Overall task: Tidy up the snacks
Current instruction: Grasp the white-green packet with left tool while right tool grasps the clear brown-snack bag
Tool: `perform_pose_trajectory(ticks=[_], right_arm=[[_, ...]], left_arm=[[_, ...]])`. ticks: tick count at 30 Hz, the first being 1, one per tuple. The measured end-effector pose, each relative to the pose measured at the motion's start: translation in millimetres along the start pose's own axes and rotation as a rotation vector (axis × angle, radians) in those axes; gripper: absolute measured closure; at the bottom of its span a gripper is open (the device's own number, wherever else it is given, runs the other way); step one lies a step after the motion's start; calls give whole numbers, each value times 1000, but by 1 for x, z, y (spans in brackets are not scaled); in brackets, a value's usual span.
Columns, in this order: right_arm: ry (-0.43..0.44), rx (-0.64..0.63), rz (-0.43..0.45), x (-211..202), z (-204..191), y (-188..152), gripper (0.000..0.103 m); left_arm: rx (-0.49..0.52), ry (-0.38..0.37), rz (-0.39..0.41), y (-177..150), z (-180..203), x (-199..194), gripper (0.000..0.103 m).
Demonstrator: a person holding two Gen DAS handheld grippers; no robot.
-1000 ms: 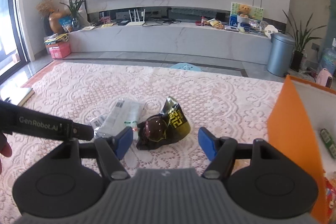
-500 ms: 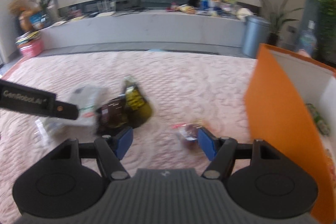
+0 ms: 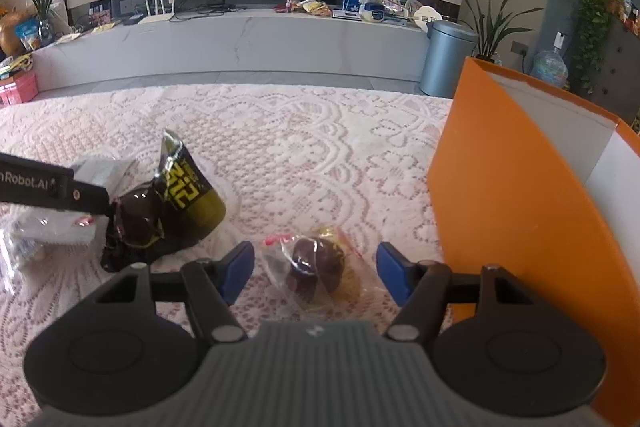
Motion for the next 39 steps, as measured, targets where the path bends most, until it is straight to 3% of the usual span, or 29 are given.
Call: perform_pose_trajectory(ticks=[11, 13, 15, 21, 28, 36, 39], right_arm=[[-11, -3, -21, 9, -3, -5, 51], [-13, -9, -21, 9, -4, -5, 52], [-12, -8, -22, 9, -4, -5, 53], [2, -9, -31, 8, -4, -5, 57], [39, 9, -37, 0, -3, -3, 61], [107, 0, -54, -28, -4, -11, 61], [136, -25, -92, -41, -7, -17, 61]], left_arm=[[135, 122, 9, 2, 17, 15, 13], [183, 140, 5, 1, 21, 16, 17], [228, 146, 7, 1, 26, 16, 27], [270, 144, 45, -1, 31, 10, 36], [221, 118, 80, -2, 27, -16, 43], [93, 2, 54, -24, 18, -60, 46], [27, -63, 6, -44, 19, -72, 47]])
Point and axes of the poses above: each gripper's, at about its wrist camera, not at the fingertips, and x roughly the way its jaws point, z to its right, y to its top, the point moved 1 cm from there along x, roughly the way its jaws point, and after that the axes turned 11 degrees about x, right-handed, at the moved point
